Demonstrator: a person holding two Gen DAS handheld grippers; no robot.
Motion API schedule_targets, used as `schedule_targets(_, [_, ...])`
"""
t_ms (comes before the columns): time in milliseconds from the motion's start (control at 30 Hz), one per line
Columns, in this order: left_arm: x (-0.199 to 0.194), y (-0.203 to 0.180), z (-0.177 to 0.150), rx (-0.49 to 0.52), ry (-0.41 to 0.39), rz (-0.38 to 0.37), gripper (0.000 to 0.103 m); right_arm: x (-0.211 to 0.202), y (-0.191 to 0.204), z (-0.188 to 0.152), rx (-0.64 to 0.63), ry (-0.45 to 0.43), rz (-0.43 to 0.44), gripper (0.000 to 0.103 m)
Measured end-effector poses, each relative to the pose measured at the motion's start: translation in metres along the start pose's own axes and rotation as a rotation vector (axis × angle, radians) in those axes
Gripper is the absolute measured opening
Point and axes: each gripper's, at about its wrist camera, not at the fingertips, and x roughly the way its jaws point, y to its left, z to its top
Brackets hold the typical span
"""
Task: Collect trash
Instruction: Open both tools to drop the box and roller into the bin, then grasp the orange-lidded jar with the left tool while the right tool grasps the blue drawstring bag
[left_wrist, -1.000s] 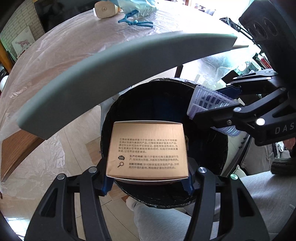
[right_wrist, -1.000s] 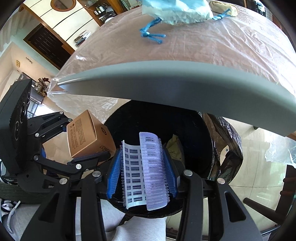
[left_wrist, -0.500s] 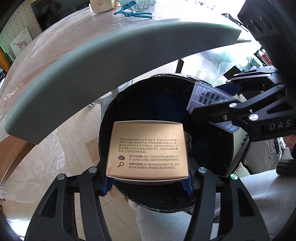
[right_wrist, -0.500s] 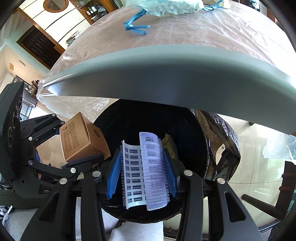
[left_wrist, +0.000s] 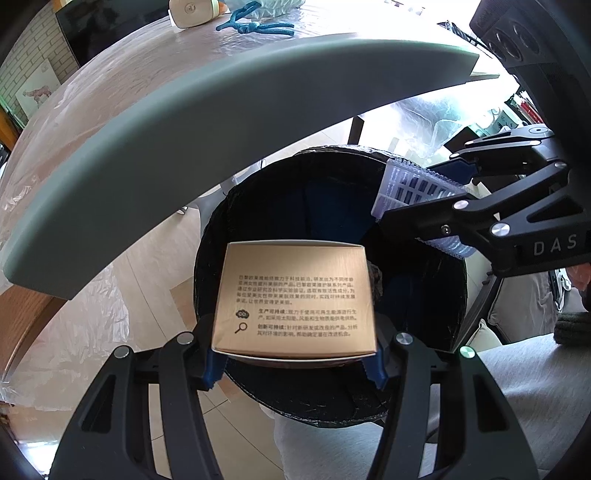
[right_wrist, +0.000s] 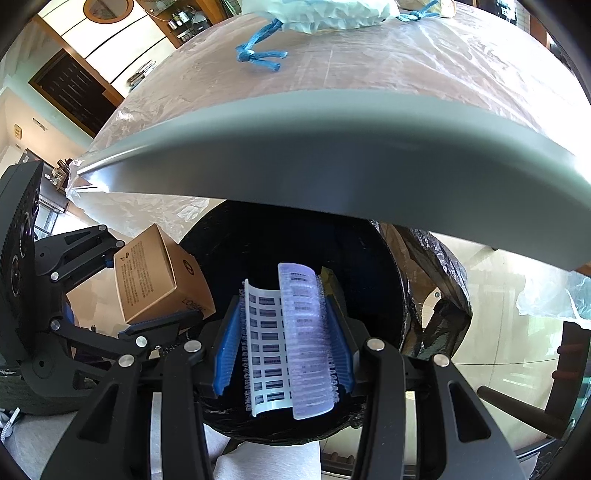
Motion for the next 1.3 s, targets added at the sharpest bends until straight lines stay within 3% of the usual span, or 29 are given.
schedule_targets(233, [-0.001,0.002,0.000,-0.004,-0.010,-0.025,0.059,0.000,0.000,-0.001,0.000,0.006,0.010,0.047])
schedule_targets(267, [-0.003,0.002,0.000,-0.008,-0.018,-0.041,0.060,-0.001,0.000,-0.002,-0.001,0.003,-0.002,0.053])
schedule_targets(300, [-0.004,0.004,0.000,-0.011,-0.022,-0.037,0.063,-0.002,0.000,-0.002,0.002,-0.001,-0.013,0.070])
schedule_targets(333, [-0.006,0.005,0.000,-0.012,-0.030,-0.026,0.071,-0.004,-0.001,-0.003,0.011,-0.012,-0.021,0.078])
schedule_targets(367, [-0.009,0.005,0.000,-0.014,-0.041,-0.023,0.075,-0.008,-0.003,-0.004,0.026,-0.025,-0.013,0.078])
schedule_targets(533, [-0.017,0.010,-0.002,-0.027,-0.053,-0.021,0.076,-0.024,-0.008,-0.008,0.042,-0.050,-0.024,0.079])
schedule_targets(700, [-0.042,0.014,-0.005,-0.048,-0.092,-0.032,0.076,-0.062,0.000,-0.012,-0.026,-0.120,-0.077,0.080])
schedule_targets(833, [-0.078,0.017,-0.002,-0.052,-0.167,-0.091,0.083,-0.105,0.015,-0.008,-0.116,-0.243,-0.126,0.093])
schedule_targets(933, [-0.109,0.021,0.009,-0.046,-0.253,-0.123,0.093,-0.130,0.028,0.004,-0.188,-0.357,-0.165,0.099])
schedule_targets(1067, [-0.137,0.033,0.029,-0.056,-0.374,-0.015,0.100,-0.138,0.038,0.037,-0.267,-0.439,-0.222,0.099])
schedule_targets(1167, [-0.136,0.052,0.044,-0.094,-0.385,0.046,0.100,-0.130,0.036,0.069,-0.266,-0.447,-0.225,0.099])
schedule_targets(1300, [-0.126,0.074,0.054,-0.154,-0.372,0.066,0.100,-0.113,0.032,0.117,-0.260,-0.429,-0.191,0.099])
